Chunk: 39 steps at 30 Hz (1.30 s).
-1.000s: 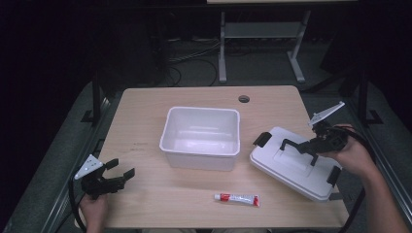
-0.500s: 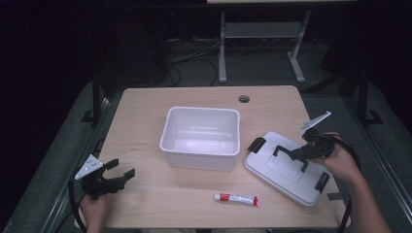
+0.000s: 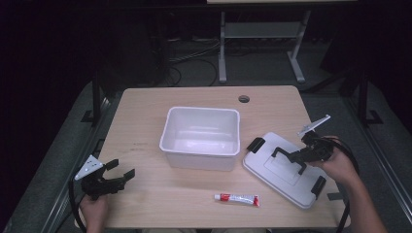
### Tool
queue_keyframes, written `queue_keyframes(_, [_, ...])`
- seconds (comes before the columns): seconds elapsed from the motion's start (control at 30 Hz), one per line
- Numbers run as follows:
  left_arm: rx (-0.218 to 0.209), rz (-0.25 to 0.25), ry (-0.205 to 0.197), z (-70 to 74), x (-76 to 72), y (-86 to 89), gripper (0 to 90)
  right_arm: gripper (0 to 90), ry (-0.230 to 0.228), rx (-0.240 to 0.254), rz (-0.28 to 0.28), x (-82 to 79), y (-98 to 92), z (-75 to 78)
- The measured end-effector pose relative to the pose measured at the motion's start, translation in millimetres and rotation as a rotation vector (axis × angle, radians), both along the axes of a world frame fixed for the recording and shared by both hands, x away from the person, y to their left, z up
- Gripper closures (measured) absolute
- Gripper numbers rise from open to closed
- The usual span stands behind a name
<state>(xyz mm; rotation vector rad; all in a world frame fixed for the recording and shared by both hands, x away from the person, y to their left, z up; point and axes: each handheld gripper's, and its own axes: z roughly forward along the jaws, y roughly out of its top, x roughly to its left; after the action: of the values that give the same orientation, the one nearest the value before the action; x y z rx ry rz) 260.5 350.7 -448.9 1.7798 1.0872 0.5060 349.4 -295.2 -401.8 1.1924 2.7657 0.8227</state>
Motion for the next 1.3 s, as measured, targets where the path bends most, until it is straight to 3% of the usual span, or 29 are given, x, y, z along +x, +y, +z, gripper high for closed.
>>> queue_keyframes(0.3, [-0.002, 0.007, -0.004, 0.3, -2.5, 1.1, 15.9, 66.0, -0.061, -0.008, -0.027, -5.7, -5.8, 23.6])
queue_keyframes(0.63, [0.000, 0.005, -0.001, 0.6, -4.2, 0.3, 15.9, 58.4, -0.141, -0.014, 0.027, -21.8, 7.5, 54.4])
queue_keyframes(1.3, [0.011, -0.006, -0.003, 1.4, -5.3, -2.5, 15.9, 51.4, -0.144, -0.017, 0.177, -55.4, 58.4, 45.9])
